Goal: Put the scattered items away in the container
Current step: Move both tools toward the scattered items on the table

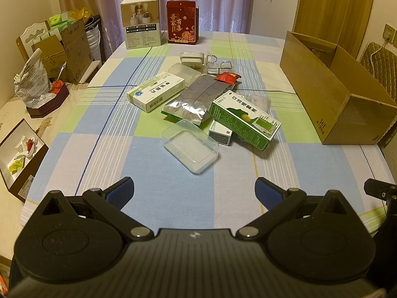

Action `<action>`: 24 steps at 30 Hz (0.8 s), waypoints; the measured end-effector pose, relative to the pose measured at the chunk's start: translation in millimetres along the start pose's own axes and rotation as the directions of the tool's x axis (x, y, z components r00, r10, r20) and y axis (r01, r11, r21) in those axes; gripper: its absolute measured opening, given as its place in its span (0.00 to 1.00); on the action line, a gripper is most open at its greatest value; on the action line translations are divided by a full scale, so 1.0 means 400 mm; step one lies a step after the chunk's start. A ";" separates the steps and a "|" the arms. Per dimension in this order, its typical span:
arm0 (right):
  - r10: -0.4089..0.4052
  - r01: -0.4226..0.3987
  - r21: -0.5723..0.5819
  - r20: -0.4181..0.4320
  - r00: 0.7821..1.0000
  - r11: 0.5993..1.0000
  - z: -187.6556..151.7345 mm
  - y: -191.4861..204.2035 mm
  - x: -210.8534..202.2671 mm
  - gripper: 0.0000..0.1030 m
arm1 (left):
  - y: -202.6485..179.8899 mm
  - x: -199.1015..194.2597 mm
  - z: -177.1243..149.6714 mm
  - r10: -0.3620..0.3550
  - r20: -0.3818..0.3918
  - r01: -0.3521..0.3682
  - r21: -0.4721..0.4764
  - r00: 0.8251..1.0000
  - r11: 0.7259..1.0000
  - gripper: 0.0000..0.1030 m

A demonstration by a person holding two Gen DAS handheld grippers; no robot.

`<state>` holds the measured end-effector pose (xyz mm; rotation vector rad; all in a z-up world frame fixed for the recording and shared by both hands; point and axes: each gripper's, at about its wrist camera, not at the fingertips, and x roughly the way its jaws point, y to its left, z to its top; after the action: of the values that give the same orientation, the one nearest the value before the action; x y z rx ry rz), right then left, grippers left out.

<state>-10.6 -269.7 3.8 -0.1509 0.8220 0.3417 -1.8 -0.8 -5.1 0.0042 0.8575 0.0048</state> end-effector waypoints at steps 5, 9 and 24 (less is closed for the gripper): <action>0.001 -0.001 -0.001 0.000 1.000 1.000 0.000 0.001 0.001 1.00 | 0.001 0.000 0.000 0.000 0.000 0.000 -0.001 1.000 1.000 0.99; 0.002 -0.002 -0.002 -0.001 1.000 1.000 0.002 0.001 0.000 1.00 | 0.001 0.000 0.000 0.001 0.000 -0.001 -0.002 1.000 1.000 0.99; 0.055 -0.052 -0.041 0.066 0.996 0.998 0.014 0.021 -0.017 1.00 | 0.010 -0.012 0.010 -0.014 0.027 0.014 -0.019 1.000 1.000 0.99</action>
<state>-14.1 -261.9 12.8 -0.1530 0.7540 0.4113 -1.8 3.0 0.9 -0.0197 0.8310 0.0000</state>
